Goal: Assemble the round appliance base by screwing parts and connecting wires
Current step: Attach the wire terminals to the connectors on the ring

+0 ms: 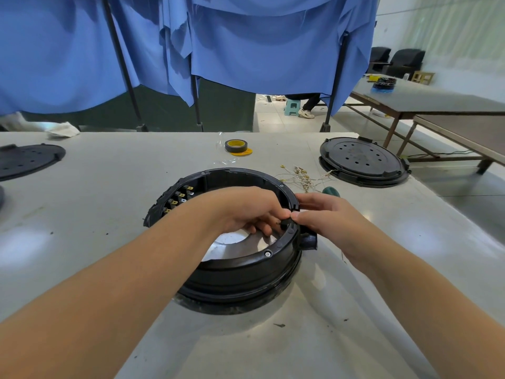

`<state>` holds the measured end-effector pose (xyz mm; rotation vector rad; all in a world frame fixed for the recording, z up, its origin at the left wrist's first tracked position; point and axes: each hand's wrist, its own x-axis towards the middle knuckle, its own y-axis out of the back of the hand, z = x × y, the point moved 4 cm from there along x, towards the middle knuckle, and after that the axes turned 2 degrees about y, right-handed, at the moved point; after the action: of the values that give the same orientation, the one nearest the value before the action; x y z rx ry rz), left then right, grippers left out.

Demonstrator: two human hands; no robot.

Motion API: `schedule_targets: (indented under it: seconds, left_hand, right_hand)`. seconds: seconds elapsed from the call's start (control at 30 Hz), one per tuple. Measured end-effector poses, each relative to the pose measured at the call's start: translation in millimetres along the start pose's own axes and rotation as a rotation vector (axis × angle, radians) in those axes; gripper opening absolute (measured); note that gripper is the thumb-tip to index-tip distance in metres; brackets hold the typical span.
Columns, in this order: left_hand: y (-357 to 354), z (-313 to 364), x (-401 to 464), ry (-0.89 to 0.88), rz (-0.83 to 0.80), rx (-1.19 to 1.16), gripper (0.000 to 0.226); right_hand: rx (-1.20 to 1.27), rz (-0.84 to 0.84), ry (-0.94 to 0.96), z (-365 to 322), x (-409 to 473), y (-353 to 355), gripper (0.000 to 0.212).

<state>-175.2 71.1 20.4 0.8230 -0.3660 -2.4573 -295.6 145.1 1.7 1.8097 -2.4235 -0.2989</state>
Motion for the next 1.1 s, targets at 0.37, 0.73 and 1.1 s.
schedule_targets:
  seconds: [0.37,0.73,1.1]
  left_hand:
    - [-4.6,2.1,-1.6,-0.031,0.106,-0.005,0.020]
    - [28.9,10.1,-22.8,-0.284,0.719,0.451,0.021]
    - [101.1,-54.9,-28.0,-0.236,0.839,0.226,0.030]
  right_hand:
    - [-0.028,0.006,0.034,-3.4,-2.0,4.6,0.030]
    - [-0.083,0.078,0.041,-4.4,5.9,28.8,0.025]
    - [-0.675,0.313,0.239,-18.8,85.9,55.2,0.011]
